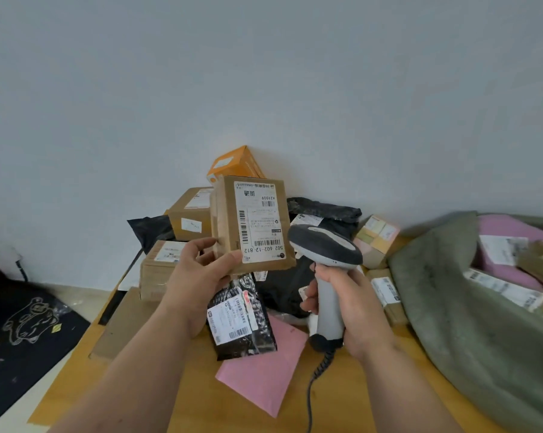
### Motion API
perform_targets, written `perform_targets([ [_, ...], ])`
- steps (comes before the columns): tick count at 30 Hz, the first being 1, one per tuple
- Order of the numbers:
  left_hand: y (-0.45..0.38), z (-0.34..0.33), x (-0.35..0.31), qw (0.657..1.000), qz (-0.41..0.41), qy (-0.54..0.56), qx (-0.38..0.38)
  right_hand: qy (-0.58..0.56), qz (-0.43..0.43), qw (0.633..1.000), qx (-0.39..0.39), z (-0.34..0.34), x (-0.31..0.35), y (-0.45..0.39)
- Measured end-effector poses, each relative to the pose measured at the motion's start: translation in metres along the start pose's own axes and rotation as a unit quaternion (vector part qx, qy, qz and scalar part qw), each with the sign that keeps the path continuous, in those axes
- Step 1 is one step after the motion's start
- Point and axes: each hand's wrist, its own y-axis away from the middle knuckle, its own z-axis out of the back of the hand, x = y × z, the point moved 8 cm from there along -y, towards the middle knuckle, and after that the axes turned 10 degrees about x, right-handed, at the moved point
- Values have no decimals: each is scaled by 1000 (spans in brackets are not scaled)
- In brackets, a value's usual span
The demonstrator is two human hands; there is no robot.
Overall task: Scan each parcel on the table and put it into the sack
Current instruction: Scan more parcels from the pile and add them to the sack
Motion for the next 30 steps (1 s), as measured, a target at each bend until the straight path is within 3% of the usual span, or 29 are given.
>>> perform_targets([
  [7,13,-67,12,1000,-25,-20,-2,64,15,996,64,51,17,40],
  [19,46,-157,25,997,-64,-48,4,54,30,996,62,137,35,92],
  [30,58,-191,42,997,-58,-55,18,37,41,997,55,173,34,112],
])
